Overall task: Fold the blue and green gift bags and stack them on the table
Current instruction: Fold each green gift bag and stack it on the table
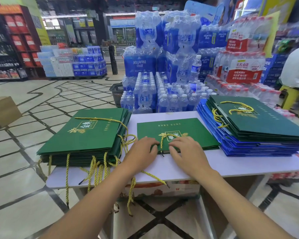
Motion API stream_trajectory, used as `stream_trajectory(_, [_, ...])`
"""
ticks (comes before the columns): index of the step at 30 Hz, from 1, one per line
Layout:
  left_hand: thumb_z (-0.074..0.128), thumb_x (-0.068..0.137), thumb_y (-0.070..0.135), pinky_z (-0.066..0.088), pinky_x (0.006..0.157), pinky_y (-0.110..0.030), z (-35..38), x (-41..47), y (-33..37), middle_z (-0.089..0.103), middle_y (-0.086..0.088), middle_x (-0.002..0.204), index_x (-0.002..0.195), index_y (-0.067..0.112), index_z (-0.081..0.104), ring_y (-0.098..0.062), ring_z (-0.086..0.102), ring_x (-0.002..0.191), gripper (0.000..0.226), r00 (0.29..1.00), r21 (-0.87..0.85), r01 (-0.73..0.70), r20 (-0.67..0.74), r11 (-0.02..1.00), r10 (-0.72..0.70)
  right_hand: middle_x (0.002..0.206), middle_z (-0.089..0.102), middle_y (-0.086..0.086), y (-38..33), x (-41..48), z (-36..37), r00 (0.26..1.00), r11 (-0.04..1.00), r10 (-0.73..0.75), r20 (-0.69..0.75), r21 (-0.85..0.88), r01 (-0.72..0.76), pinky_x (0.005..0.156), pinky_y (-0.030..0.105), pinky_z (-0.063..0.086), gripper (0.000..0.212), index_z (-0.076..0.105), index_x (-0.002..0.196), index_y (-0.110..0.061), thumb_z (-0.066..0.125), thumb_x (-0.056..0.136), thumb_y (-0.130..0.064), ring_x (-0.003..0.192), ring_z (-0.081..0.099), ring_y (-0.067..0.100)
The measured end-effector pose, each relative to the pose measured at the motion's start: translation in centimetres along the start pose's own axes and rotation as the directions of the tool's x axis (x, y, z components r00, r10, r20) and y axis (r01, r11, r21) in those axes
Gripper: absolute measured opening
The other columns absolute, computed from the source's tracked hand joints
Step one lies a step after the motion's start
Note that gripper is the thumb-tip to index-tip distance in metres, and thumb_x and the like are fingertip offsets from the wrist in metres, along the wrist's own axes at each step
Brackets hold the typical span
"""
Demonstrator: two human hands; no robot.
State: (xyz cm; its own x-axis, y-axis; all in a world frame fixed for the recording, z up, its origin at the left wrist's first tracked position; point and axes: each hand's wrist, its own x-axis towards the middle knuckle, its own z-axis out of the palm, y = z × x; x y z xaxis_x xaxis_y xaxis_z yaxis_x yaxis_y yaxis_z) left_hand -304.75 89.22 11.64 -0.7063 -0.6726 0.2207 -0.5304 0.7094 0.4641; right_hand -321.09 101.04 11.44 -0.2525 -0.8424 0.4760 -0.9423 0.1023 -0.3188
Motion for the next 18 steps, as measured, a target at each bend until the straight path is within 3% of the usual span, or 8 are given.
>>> stream_trajectory(2, [0.047, 0.102, 0.028, 0.051, 0.097, -0.041, -0.6, 1.1, 0.6, 0.073, -0.002, 0.11, 0.108, 0.018, 0.074, -0.025, 0.064, 0.107, 0.03, 0.999, 0.04, 0.05, -0.012, 0.998, -0.049, 0.126, 0.069, -0.006, 0.5, -0.4, 0.2, 0.997, 0.997, -0.051, 0.059, -0.061, 0.055, 0.106, 0.037, 0.043, 0.035, 0.073, 0.123, -0.02, 0.054, 0.1, -0.038, 0.121, 0.058, 0.016])
stream_trajectory(4, [0.049, 0.098, 0.043, 0.057, 0.077, -0.039, -1.2, 2.8, 1.5, 0.073, -0.002, 0.088, 0.094, 0.02, 0.075, -0.026, 0.066, 0.087, 0.035, 0.994, 0.133, 0.113, -0.01, 0.985, -0.113, 0.134, 0.065, 0.0, 0.4, -0.6, 0.3, 0.992, 0.994, -0.089, 0.086, -0.057, 0.095, 0.112, 0.036, 0.038, 0.045, 0.067, 0.132, -0.014, 0.05, 0.1, -0.041, 0.128, 0.055, 0.019])
stream_trajectory(6, [0.052, 0.094, 0.053, 0.057, 0.074, -0.036, -1.7, 4.9, 2.5, 0.073, -0.001, 0.085, 0.091, 0.019, 0.076, -0.026, 0.066, 0.085, 0.042, 0.989, 0.256, 0.133, 0.033, 0.957, -0.146, 0.144, 0.058, 0.001, 0.2, -0.6, 0.3, 0.987, 0.995, -0.094, 0.132, -0.026, 0.098, 0.117, 0.033, 0.033, 0.05, 0.057, 0.142, -0.011, 0.047, 0.104, -0.042, 0.137, 0.047, 0.018])
stream_trajectory(9, [0.06, 0.091, 0.041, 0.059, 0.081, -0.037, -1.9, 7.3, 3.4, 0.076, -0.002, 0.093, 0.095, 0.017, 0.077, -0.025, 0.069, 0.091, 0.029, 0.972, 0.24, 0.149, 0.142, 0.959, -0.186, 0.151, 0.051, 0.0, 0.2, -0.7, 0.1, 0.975, 0.996, -0.079, 0.209, -0.025, 0.086, 0.118, 0.031, 0.031, 0.054, 0.049, 0.149, -0.013, 0.04, 0.107, -0.045, 0.141, 0.041, 0.015])
stream_trajectory(11, [0.057, 0.094, 0.027, 0.059, 0.082, -0.038, -1.9, 8.6, 3.5, 0.075, -0.008, 0.094, 0.095, 0.009, 0.073, -0.025, 0.07, 0.09, 0.024, 0.963, 0.103, 0.198, 0.163, 0.975, -0.213, 0.153, 0.049, 0.001, 0.1, -0.8, 0.0, 0.966, 0.995, -0.076, 0.247, -0.037, 0.088, 0.119, 0.031, 0.029, 0.056, 0.047, 0.15, -0.012, 0.037, 0.107, -0.046, 0.142, 0.039, 0.016])
stream_trajectory(13, [0.049, 0.098, 0.015, 0.057, 0.075, -0.036, -2.1, 9.4, 3.7, 0.071, -0.011, 0.086, 0.089, 0.003, 0.062, -0.022, 0.069, 0.072, 0.02, 0.943, -0.142, 0.318, 0.148, 0.938, -0.297, 0.155, 0.047, 0.002, 0.0, -0.7, 0.0, 0.961, 0.995, -0.071, 0.267, -0.042, 0.086, 0.12, 0.031, 0.027, 0.057, 0.047, 0.151, -0.011, 0.037, 0.107, -0.046, 0.144, 0.038, 0.017])
stream_trajectory(16, [0.045, 0.102, 0.009, 0.056, 0.065, -0.036, -2.8, 9.8, 4.1, 0.063, -0.01, 0.088, 0.098, 0.008, 0.055, -0.019, 0.061, 0.059, 0.011, 0.877, -0.558, 0.481, 0.301, 0.676, -0.376, 0.158, 0.044, 0.003, 0.1, -0.6, 0.2, 0.958, 0.995, -0.064, 0.281, -0.056, 0.083, 0.122, 0.031, 0.023, 0.058, 0.045, 0.152, -0.01, 0.037, 0.107, -0.045, 0.148, 0.034, 0.018])
stream_trajectory(18, [0.049, 0.101, 0.021, 0.051, 0.06, -0.032, -3.3, 9.9, 4.1, 0.061, -0.009, 0.092, 0.115, 0.008, 0.055, -0.018, 0.053, 0.058, 0.02, 0.83, -0.608, 0.554, 0.452, 0.569, -0.326, 0.158, 0.045, 0.003, 0.2, -0.6, 0.4, 0.959, 0.995, -0.064, 0.275, -0.062, 0.084, 0.122, 0.033, 0.023, 0.057, 0.047, 0.151, -0.011, 0.038, 0.107, -0.045, 0.147, 0.036, 0.019])
